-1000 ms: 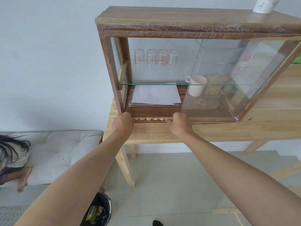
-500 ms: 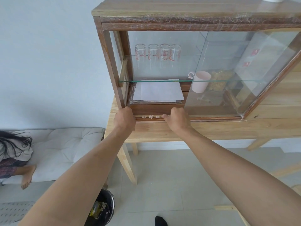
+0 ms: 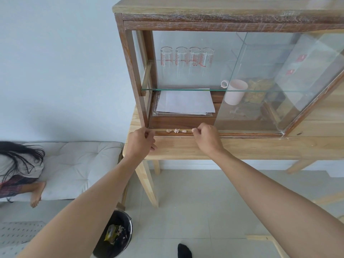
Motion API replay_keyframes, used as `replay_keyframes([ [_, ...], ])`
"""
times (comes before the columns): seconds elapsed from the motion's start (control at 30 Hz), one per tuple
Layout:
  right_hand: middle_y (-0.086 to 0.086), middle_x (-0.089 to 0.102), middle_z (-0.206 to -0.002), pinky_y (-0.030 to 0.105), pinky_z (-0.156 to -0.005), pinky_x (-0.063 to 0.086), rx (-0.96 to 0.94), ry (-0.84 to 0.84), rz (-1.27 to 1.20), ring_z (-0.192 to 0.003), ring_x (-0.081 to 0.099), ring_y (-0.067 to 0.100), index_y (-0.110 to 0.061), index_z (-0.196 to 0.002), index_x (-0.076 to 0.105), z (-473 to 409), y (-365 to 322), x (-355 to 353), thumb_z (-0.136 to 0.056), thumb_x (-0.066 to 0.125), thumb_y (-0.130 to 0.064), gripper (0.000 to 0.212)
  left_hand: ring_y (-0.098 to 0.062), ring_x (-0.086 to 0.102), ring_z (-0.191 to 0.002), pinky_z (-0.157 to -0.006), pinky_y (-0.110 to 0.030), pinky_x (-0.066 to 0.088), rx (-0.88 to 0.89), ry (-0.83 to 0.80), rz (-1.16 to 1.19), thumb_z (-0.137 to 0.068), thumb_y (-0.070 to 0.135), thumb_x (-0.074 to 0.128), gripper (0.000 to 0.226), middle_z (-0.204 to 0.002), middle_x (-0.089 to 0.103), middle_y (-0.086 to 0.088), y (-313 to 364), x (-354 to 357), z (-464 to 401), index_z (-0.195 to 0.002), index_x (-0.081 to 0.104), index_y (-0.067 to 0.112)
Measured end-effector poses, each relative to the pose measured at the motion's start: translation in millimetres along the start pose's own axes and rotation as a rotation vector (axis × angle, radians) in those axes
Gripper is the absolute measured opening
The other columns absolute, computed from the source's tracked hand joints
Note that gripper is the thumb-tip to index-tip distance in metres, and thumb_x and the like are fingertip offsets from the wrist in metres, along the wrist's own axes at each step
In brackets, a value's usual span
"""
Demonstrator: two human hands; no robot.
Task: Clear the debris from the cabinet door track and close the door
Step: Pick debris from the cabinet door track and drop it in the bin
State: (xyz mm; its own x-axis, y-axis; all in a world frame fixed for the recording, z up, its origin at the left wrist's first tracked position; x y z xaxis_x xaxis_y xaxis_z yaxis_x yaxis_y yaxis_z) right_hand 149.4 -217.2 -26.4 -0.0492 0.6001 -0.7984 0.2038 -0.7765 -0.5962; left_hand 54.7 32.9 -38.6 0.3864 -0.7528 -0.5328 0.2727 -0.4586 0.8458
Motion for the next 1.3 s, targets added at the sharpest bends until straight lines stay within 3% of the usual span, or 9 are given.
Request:
replay_keyframes([
  [0.1, 0.013, 0.074, -0.077, 0.034, -0.066, 0.042, -0.028, 0.044, -0.113, -0.073, 0.064, 0.03, -0.001, -0.088, 0.073, 16.6, -5.1, 4.1, -0.103, 0.064, -0.022, 0.028, -0.021, 0.08, -0.055, -0.05, -0.03, 0.065, -0.024, 0.01, 0.073, -0.109, 0.021, 0.065, 0.02, -0.07, 0.079, -0.003, -18.6, -9.8, 14.1, -0.092, 0.074, 0.016],
  [0.23, -0.003, 0.068, -0.064, 0.035, -0.063, 0.048, -0.064, 0.011, -0.22, -0.061, 0.061, 0.019, -0.012, -0.083, 0.075, 52.8, -31.7, 25.4, -0.099, 0.068, -0.027, 0.024, -0.024, 0.08, -0.059, -0.055, -0.035, 0.067, -0.077, 0.051, 0.158, -0.108, 0.022, 0.065, 0.019, -0.072, 0.081, -0.005, -50.8, -30.0, 38.3, -0.095, 0.074, 0.012],
  [0.37, -0.013, 0.066, -0.063, 0.017, -0.061, 0.047, -0.135, -0.112, -0.3, -0.073, 0.064, 0.006, -0.017, -0.08, 0.073, 86.0, -75.4, 62.0, -0.099, 0.069, -0.032, 0.025, -0.027, 0.081, -0.062, -0.059, -0.038, 0.068, -0.133, 0.115, 0.242, -0.108, 0.024, 0.065, 0.019, -0.076, 0.08, -0.007, -88.4, -54.4, 64.3, -0.097, 0.075, 0.013],
  [0.5, -0.02, 0.062, -0.062, 0.006, -0.063, 0.043, -0.22, -0.264, -0.308, -0.067, 0.061, -0.009, -0.023, -0.08, 0.073, 113.7, -122.7, 112.7, -0.097, 0.069, -0.034, 0.021, -0.023, 0.081, -0.059, -0.06, -0.037, 0.068, -0.228, 0.207, 0.255, -0.107, 0.022, 0.066, 0.018, -0.072, 0.081, -0.003, -143.0, -75.5, 93.3, -0.094, 0.076, 0.016],
  [0.77, -0.005, 0.069, -0.068, 0.035, -0.07, 0.052, -0.256, -0.608, -0.228, -0.066, 0.063, 0.017, -0.012, -0.084, 0.073, 173.8, -149.7, 272.4, -0.1, 0.068, -0.033, 0.027, -0.024, 0.08, -0.057, -0.064, -0.046, 0.07, -0.58, 0.37, 0.387, -0.104, 0.025, 0.067, 0.02, -0.07, 0.081, -0.002, -302.9, -76.6, 184.5, -0.089, 0.078, 0.018],
  [1.0, 0.004, 0.076, -0.082, 0.035, -0.072, 0.049, -0.256, -0.909, -0.028, -0.082, 0.068, 0.027, -0.01, -0.091, 0.073, 218.8, -105.9, 455.6, -0.103, 0.064, -0.032, 0.026, -0.024, 0.075, -0.053, -0.05, -0.035, 0.064, -0.877, 0.517, 0.311, -0.099, 0.028, 0.074, 0.017, -0.064, 0.077, 0.001, -457.9, -53.2, 230.0, -0.084, 0.082, 0.027],
  [1.1, 0.006, 0.078, -0.082, 0.035, -0.076, 0.052, -0.266, -0.977, 0.04, -0.087, 0.071, 0.029, -0.011, -0.091, 0.074, 233.7, -73.7, 534.2, -0.102, 0.063, -0.032, 0.027, -0.017, 0.071, -0.061, -0.057, -0.025, 0.052, -0.957, 0.539, 0.222, -0.097, 0.037, 0.076, 0.016, -0.065, 0.072, 0.012, -529.2, -32.0, 238.2, -0.09, 0.086, 0.025],
  [1.2, 0.005, 0.078, -0.071, 0.043, -0.08, 0.061, -0.249, -1.02, 0.097, -0.08, 0.077, 0.028, -0.012, -0.085, 0.073, 245.3, -37.4, 604.7, -0.102, 0.063, -0.032, 0.027, -0.016, 0.069, -0.078, -0.07, -0.027, 0.05, -0.991, 0.532, 0.17, -0.099, 0.035, 0.074, 0.019, -0.073, 0.069, 0.019, -599.0, -2.3, 237.4, -0.095, 0.087, 0.022],
  [1.3, 0.005, 0.078, -0.066, 0.045, -0.079, 0.063, -0.23, -1.029, 0.135, -0.076, 0.077, 0.029, -0.012, -0.081, 0.075, 251.0, -1.0, 665.9, -0.099, 0.066, -0.025, 0.024, -0.018, 0.068, -0.079, -0.064, -0.023, 0.048, -0.991, 0.494, 0.115, -0.101, 0.033, 0.071, 0.019, -0.074, 0.07, 0.015, -660.5, 30.7, 230.9, -0.095, 0.085, 0.022],
])
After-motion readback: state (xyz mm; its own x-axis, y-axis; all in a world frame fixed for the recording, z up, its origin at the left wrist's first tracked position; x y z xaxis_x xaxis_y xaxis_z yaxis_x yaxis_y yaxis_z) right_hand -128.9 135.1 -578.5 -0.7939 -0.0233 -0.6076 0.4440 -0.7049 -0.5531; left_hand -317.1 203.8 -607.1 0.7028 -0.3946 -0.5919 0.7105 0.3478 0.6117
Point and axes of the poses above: each hand's wrist, its own z-axis away from the middle knuckle, its own x-axis out of the palm, y = z × x, the point moved 4 cm from there along -z, towards the middle knuckle
